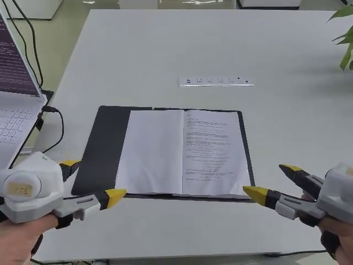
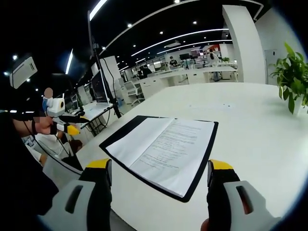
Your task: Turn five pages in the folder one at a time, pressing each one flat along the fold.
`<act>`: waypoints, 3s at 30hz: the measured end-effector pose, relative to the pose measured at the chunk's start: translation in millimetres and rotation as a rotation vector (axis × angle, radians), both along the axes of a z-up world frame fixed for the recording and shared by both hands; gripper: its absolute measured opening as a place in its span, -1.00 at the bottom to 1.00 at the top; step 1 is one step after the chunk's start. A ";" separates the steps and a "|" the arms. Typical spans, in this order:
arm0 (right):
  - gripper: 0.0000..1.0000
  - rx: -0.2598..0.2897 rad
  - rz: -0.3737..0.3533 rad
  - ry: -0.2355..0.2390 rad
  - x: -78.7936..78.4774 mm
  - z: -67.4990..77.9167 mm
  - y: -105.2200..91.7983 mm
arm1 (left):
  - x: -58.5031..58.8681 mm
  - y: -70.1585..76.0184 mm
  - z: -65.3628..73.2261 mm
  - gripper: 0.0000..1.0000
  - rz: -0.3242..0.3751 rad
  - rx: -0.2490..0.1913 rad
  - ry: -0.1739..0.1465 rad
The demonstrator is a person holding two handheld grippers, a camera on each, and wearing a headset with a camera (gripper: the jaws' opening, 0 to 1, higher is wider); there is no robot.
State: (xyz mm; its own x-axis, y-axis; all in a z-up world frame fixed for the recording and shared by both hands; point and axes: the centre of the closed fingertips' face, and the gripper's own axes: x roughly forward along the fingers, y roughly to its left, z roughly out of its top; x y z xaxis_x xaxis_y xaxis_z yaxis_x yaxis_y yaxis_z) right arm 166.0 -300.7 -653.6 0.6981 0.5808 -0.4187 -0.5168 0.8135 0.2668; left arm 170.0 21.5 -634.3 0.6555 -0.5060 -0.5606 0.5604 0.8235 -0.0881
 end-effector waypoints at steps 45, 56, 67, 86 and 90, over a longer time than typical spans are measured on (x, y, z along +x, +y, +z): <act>0.62 0.015 -0.032 0.001 -11.5 5.0 -19.1 | 44.2 -133.8 6.7 0.50 -0.288 -0.025 -0.024; 0.62 0.003 -0.012 0.011 -14.7 5.4 -20.1 | 69.2 -193.9 10.7 0.51 -0.374 -0.041 -0.045; 0.61 0.006 -0.014 0.011 -14.3 8.1 -28.0 | 72.5 -244.4 -4.6 0.51 -0.445 -0.047 -0.018; 0.57 0.004 0.014 0.034 -12.1 1.5 -33.9 | 67.4 -290.8 -80.4 0.49 -0.457 0.020 0.078; 0.56 0.002 0.020 0.043 -13.6 -1.5 -34.8 | 68.2 -295.4 -92.0 0.49 -0.442 0.042 0.084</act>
